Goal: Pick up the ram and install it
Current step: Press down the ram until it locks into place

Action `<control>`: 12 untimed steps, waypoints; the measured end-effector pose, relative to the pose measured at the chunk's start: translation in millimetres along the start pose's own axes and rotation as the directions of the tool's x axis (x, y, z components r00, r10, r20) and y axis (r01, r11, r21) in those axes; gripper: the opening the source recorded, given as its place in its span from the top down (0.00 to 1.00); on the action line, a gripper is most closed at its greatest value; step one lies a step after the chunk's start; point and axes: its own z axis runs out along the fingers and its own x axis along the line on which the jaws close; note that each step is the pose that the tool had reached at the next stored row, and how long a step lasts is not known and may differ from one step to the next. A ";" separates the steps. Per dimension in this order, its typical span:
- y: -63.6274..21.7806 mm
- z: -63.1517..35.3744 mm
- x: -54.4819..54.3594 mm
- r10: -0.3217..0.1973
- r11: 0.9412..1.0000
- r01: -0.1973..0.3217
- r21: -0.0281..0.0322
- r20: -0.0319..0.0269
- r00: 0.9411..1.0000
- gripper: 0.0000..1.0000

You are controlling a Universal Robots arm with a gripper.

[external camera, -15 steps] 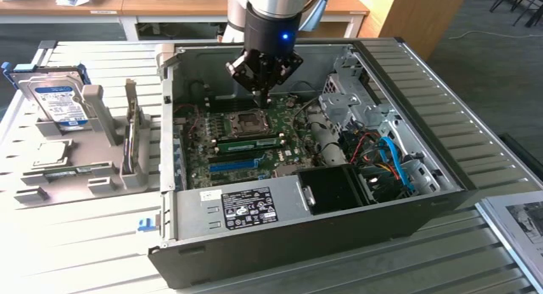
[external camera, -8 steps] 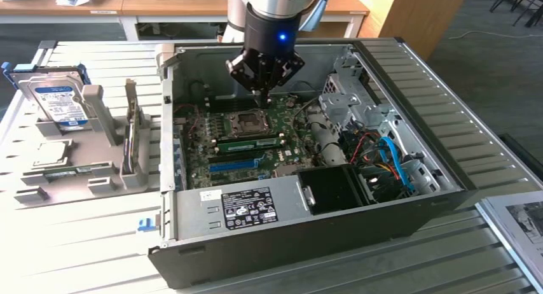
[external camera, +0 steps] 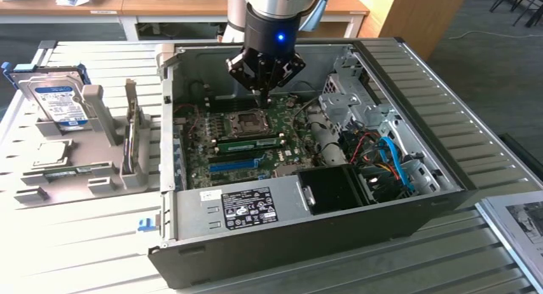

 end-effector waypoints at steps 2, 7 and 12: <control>0.0 0.0 0.0 0.000 1.000 0.000 0.001 0.000 1.000 0.90; 0.0 0.0 0.1 0.000 1.000 0.000 0.003 -0.005 1.000 0.90; 0.0 0.0 0.0 0.000 1.000 0.000 0.003 -0.007 1.000 0.90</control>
